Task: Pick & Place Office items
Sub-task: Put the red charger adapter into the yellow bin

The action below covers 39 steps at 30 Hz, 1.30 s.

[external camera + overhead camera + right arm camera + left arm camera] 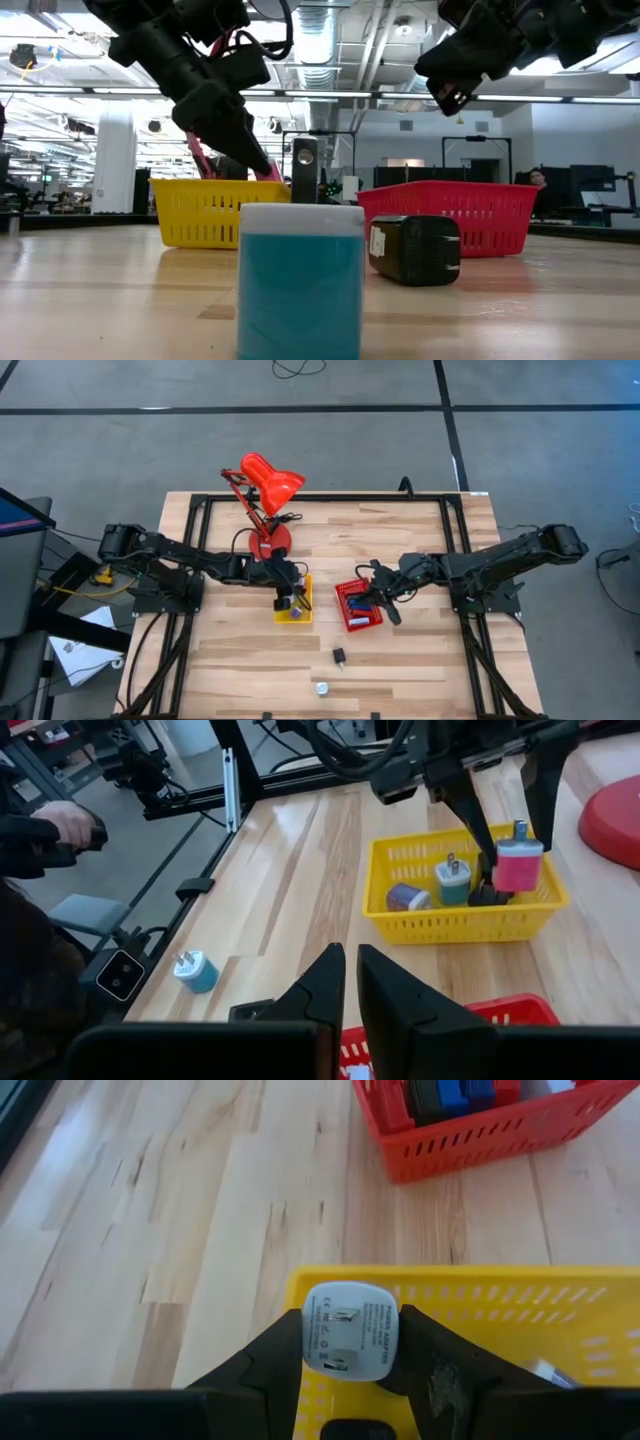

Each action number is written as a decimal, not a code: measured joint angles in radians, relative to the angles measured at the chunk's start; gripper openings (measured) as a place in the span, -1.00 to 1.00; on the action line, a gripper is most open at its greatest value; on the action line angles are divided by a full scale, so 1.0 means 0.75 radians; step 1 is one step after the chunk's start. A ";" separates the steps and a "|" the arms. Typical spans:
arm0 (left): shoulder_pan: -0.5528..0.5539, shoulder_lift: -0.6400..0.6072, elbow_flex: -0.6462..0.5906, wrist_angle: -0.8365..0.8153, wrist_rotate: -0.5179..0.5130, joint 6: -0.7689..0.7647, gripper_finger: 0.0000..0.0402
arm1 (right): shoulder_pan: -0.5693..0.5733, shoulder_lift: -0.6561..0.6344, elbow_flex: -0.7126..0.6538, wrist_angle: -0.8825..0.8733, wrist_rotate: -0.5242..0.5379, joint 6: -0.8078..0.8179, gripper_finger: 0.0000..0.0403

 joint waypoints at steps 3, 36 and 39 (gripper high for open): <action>0.000 0.000 0.000 0.003 -0.017 0.000 -0.31 | 0.000 -0.003 0.000 0.001 0.000 0.001 -0.87; 0.000 0.044 -0.005 -0.019 0.033 0.000 -0.31 | 0.000 -0.004 0.000 -0.009 0.000 0.012 -0.87; 0.000 0.044 -0.005 -0.023 0.047 -0.003 -0.31 | 0.000 -0.004 0.000 -0.009 0.000 0.012 -0.87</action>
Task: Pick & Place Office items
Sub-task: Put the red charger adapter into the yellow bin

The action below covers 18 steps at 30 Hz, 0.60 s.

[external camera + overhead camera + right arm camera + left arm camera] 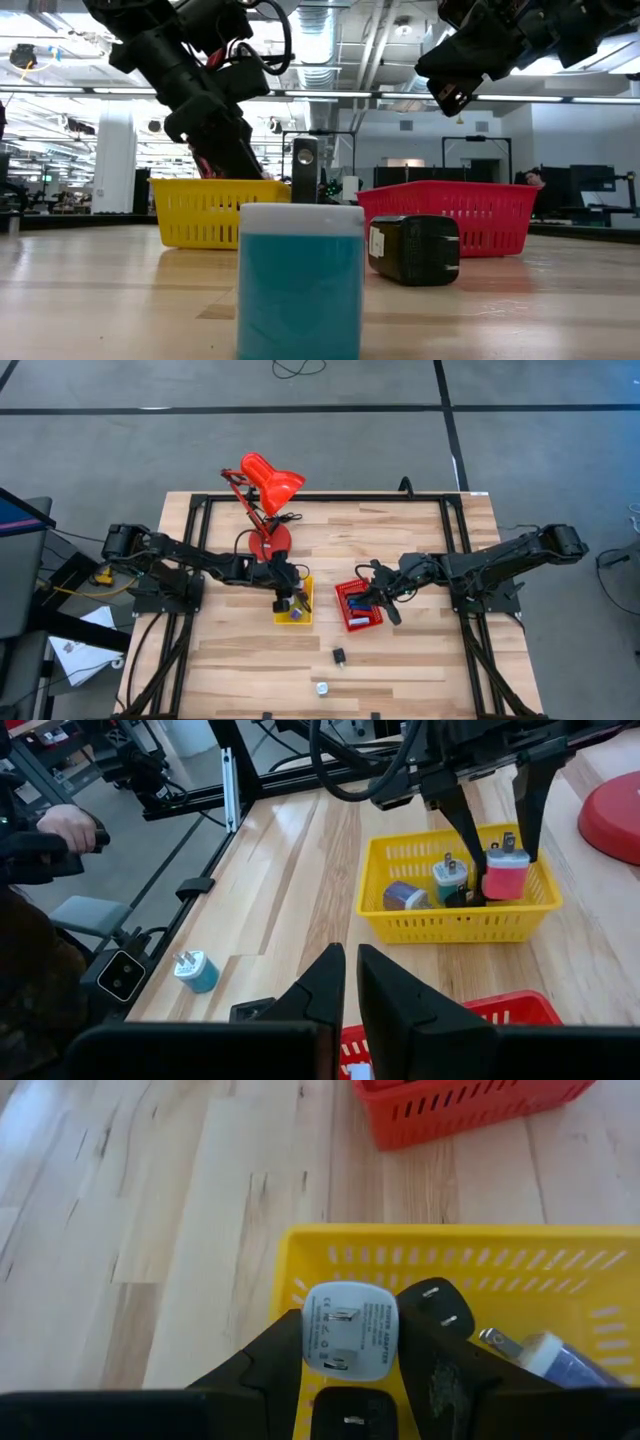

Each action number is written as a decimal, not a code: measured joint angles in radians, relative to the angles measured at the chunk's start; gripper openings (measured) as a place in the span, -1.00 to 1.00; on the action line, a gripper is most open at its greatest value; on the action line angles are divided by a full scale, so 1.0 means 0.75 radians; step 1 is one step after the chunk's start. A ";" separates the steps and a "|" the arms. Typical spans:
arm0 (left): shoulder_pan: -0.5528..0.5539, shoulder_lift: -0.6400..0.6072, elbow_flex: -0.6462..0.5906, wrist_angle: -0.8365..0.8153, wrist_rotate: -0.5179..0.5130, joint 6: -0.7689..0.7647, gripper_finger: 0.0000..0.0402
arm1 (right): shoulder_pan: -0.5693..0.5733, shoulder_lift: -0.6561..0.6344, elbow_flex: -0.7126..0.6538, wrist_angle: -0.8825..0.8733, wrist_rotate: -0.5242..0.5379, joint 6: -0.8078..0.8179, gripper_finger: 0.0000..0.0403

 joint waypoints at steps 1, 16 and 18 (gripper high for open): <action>0.000 0.000 0.000 -0.002 0.000 -0.001 -0.31 | 0.000 0.000 0.000 0.000 0.000 0.000 -0.87; -0.001 0.037 0.000 -0.004 0.001 -0.011 -0.31 | 0.000 0.000 0.000 0.000 0.000 0.000 -0.87; -0.001 0.065 0.001 0.004 0.000 -0.010 -0.31 | 0.000 0.000 0.000 0.000 0.000 0.000 -0.87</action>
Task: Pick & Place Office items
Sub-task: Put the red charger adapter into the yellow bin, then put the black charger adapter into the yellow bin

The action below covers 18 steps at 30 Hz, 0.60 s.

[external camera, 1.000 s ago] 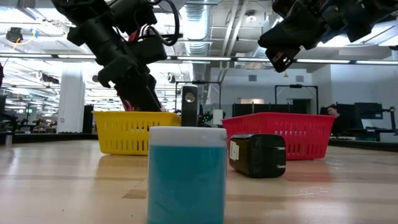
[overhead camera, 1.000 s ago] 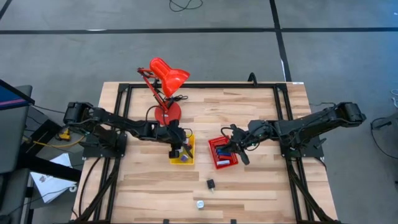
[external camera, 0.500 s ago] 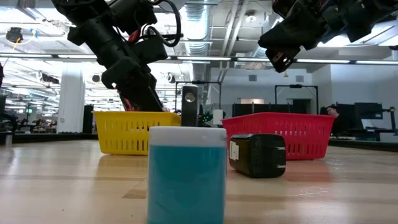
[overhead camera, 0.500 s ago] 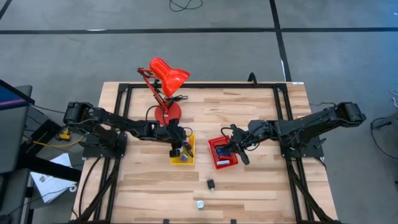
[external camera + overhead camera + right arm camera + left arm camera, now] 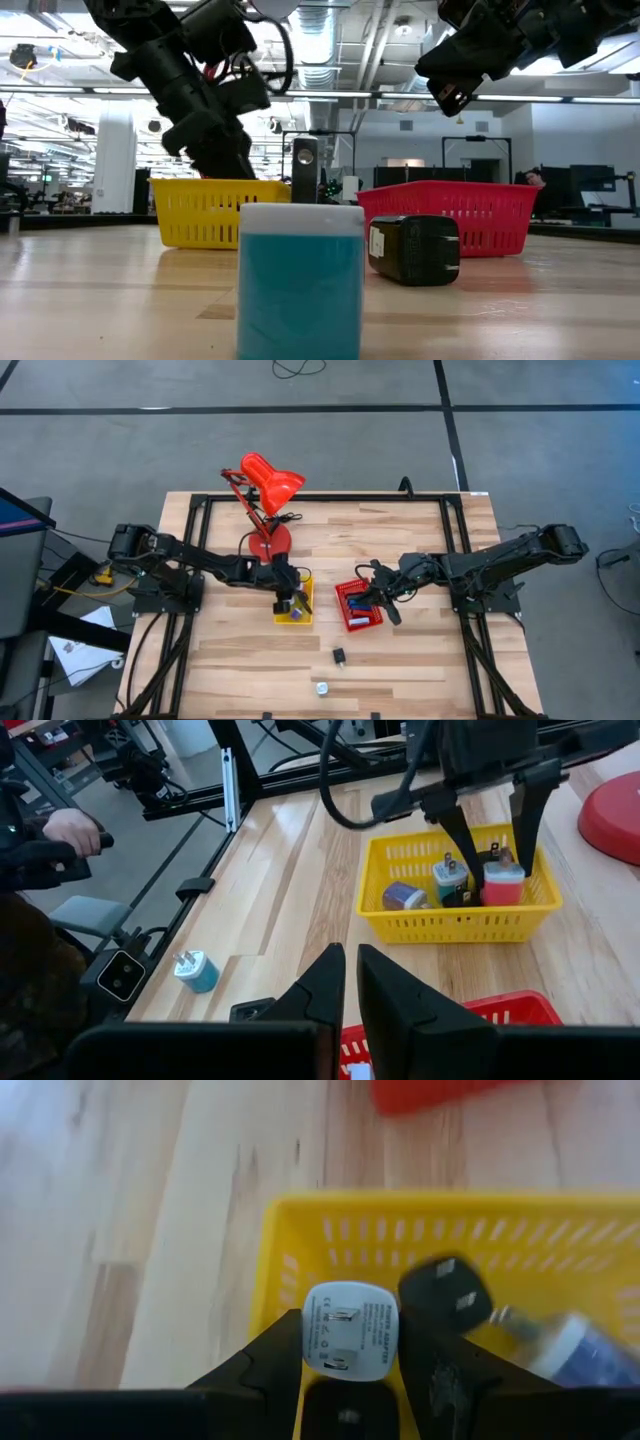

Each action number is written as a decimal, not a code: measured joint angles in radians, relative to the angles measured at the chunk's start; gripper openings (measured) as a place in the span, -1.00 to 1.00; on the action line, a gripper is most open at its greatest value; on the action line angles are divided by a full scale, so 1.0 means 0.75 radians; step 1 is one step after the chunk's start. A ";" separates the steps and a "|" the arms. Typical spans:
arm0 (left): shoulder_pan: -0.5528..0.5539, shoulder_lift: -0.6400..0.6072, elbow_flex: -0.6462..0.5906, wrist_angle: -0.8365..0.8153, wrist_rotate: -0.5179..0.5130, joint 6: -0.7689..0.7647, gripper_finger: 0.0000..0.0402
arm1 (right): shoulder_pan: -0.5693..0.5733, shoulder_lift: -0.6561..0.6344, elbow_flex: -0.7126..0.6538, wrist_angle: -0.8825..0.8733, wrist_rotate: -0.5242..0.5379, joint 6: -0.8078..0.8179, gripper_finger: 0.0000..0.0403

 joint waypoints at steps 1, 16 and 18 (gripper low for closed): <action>0.000 0.009 -0.001 -0.006 -0.002 0.000 -0.31 | 0.000 0.000 0.000 0.001 0.000 0.000 -0.87; 0.000 0.025 0.000 0.012 0.013 -0.002 -0.06 | 0.000 0.000 0.000 0.000 -0.001 0.011 -0.87; 0.000 0.025 0.000 0.011 0.015 -0.002 -0.02 | 0.000 0.000 0.000 0.000 -0.001 0.012 -0.87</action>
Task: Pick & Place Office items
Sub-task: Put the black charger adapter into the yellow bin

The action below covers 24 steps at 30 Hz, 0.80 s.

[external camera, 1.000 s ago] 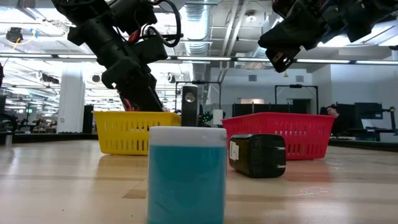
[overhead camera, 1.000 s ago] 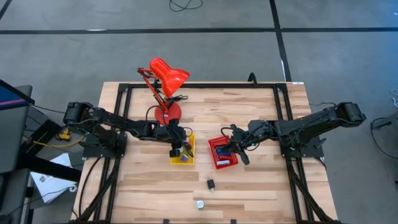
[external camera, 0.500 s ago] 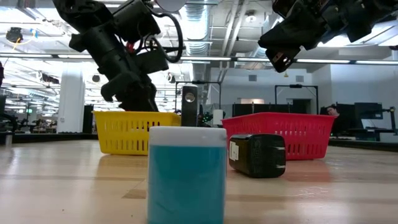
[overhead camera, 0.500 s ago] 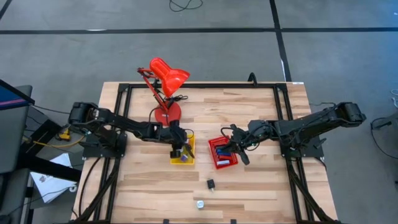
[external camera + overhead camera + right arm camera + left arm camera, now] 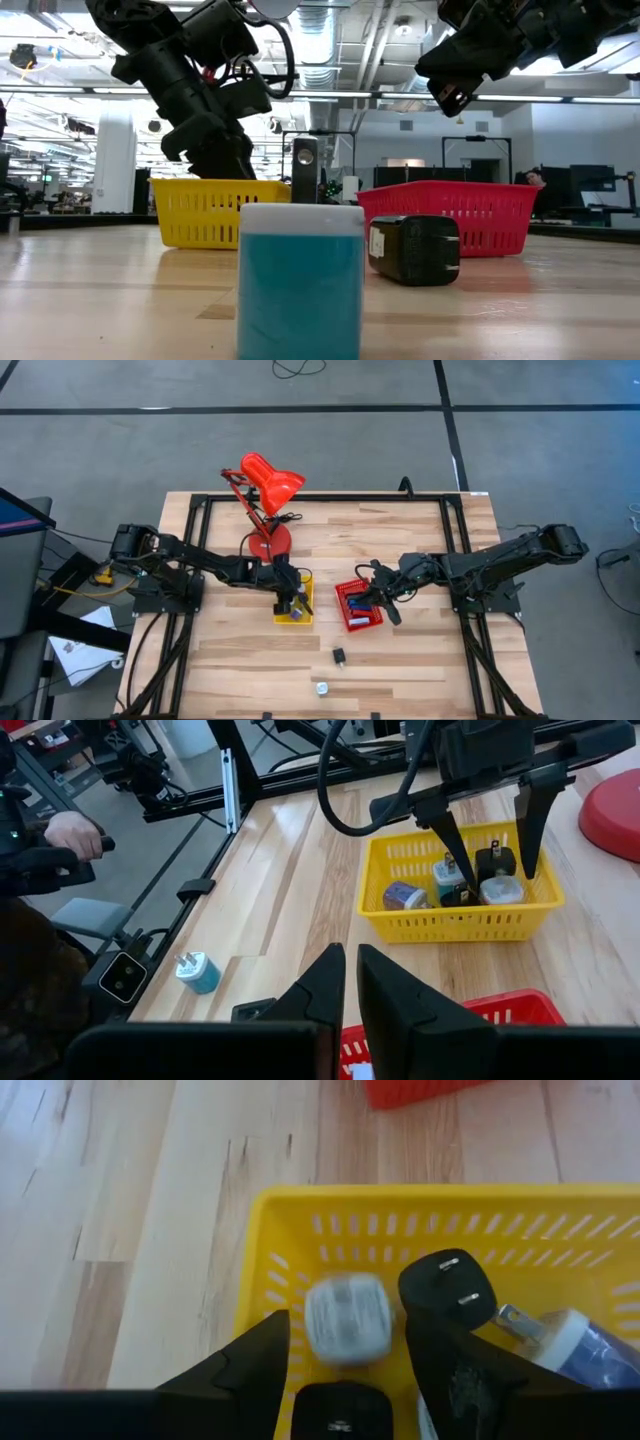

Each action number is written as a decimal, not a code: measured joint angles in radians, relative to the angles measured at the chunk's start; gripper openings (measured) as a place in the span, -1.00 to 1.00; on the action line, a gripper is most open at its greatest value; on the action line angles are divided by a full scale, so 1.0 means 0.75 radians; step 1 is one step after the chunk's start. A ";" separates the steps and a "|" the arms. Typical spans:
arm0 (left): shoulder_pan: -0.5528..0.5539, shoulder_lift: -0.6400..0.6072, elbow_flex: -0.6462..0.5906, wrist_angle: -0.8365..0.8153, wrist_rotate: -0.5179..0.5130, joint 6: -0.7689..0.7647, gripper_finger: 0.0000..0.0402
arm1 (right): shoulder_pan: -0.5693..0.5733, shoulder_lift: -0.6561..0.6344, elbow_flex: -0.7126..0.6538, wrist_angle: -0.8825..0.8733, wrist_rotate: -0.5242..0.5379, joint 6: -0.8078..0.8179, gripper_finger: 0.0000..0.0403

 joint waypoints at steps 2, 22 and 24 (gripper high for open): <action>0.000 0.000 0.000 0.001 0.000 0.000 0.01 | 0.000 0.000 0.000 0.000 0.000 0.003 -0.87; -0.085 -0.245 -0.086 0.381 0.198 -0.035 0.05 | 0.378 0.005 0.123 -0.252 0.645 0.271 -0.87; -0.108 -0.245 -0.102 0.410 0.202 -0.033 0.09 | 0.447 0.031 0.123 -0.251 0.754 0.341 -0.87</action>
